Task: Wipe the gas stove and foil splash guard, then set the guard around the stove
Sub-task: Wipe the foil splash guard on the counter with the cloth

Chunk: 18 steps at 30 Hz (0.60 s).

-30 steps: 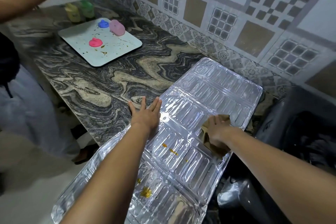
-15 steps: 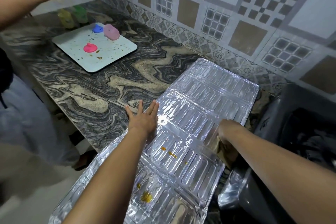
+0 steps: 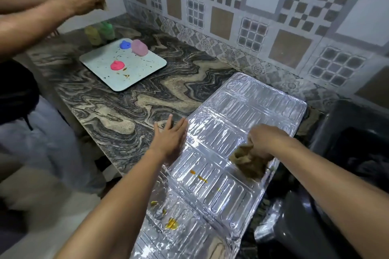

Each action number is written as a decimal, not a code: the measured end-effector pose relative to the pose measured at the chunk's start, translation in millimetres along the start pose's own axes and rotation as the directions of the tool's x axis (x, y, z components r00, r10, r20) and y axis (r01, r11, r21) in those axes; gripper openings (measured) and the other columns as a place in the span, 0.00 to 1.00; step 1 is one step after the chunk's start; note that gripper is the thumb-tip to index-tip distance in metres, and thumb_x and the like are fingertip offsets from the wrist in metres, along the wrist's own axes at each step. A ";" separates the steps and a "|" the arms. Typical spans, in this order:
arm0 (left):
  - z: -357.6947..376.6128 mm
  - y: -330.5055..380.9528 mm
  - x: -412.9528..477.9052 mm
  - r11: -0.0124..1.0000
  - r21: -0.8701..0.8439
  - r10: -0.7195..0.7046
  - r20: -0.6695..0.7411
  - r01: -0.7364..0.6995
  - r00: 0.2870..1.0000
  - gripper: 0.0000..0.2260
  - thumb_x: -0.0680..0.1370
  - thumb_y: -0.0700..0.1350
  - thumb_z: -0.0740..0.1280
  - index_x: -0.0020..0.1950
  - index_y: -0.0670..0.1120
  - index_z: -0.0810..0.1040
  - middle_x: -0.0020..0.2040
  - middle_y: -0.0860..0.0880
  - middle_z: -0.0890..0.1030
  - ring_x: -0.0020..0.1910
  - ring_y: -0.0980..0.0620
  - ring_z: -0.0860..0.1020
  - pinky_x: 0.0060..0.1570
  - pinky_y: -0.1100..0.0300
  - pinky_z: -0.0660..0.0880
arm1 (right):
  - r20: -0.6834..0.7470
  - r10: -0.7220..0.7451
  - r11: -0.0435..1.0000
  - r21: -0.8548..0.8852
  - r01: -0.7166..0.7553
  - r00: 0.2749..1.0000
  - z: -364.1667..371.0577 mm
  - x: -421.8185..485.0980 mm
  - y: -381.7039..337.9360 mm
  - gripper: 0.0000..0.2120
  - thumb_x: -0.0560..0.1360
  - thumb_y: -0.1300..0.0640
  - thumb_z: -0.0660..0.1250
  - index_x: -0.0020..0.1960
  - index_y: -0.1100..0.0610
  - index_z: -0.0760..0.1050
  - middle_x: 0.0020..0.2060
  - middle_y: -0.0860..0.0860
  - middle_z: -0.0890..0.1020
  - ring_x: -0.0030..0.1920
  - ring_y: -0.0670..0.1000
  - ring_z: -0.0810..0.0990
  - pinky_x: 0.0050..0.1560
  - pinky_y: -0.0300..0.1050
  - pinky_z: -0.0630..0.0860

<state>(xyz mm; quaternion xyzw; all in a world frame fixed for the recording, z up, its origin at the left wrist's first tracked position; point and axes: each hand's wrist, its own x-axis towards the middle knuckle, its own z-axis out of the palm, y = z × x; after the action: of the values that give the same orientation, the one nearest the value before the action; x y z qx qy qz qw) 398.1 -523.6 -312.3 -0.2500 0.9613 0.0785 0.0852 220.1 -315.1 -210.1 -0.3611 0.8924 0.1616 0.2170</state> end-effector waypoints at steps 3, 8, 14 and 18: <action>-11.4 -16.5 -22.7 0.994 -0.093 -0.058 -0.023 0.056 0.998 0.25 0.84 0.58 0.46 0.81 0.57 0.47 0.81 0.56 0.49 0.80 0.44 0.42 0.73 0.31 0.43 | -0.077 -0.235 0.956 0.161 0.245 0.969 -18.1 -8.0 -15.6 0.13 0.69 0.44 0.77 0.44 0.50 0.78 0.51 0.53 0.77 0.48 0.55 0.79 0.41 0.44 0.73; -12.7 -45.1 -78.9 0.990 -0.126 -0.060 -0.001 0.059 0.998 0.20 0.81 0.55 0.60 0.74 0.61 0.67 0.77 0.59 0.63 0.80 0.47 0.53 0.75 0.33 0.47 | -0.314 -0.395 0.859 0.207 0.468 0.863 -22.4 -13.0 -83.1 0.09 0.73 0.50 0.74 0.47 0.48 0.73 0.47 0.48 0.77 0.50 0.54 0.78 0.44 0.47 0.73; 5.7 -60.8 -108.1 0.993 -0.106 -0.048 -0.023 0.045 0.999 0.19 0.81 0.60 0.58 0.71 0.64 0.70 0.76 0.61 0.65 0.80 0.48 0.54 0.75 0.36 0.52 | -0.504 -0.364 0.807 0.250 0.536 0.783 15.6 -1.9 -152.6 0.10 0.76 0.59 0.69 0.49 0.51 0.68 0.51 0.51 0.74 0.52 0.55 0.74 0.45 0.49 0.73; 6.5 -53.3 -113.0 0.997 -0.077 -0.022 -0.050 0.018 0.998 0.18 0.82 0.58 0.56 0.73 0.63 0.68 0.76 0.62 0.65 0.80 0.46 0.53 0.75 0.38 0.53 | -0.298 -0.414 0.837 0.248 0.488 0.860 55.7 -3.4 -162.8 0.18 0.68 0.53 0.70 0.56 0.51 0.71 0.62 0.51 0.70 0.64 0.57 0.72 0.62 0.57 0.72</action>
<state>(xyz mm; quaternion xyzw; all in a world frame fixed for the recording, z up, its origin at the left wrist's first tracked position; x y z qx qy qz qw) 522.5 -515.5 -301.4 -0.2648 0.9568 0.1081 0.0517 353.7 -400.2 -277.3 -0.5394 0.8144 -0.0824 0.1977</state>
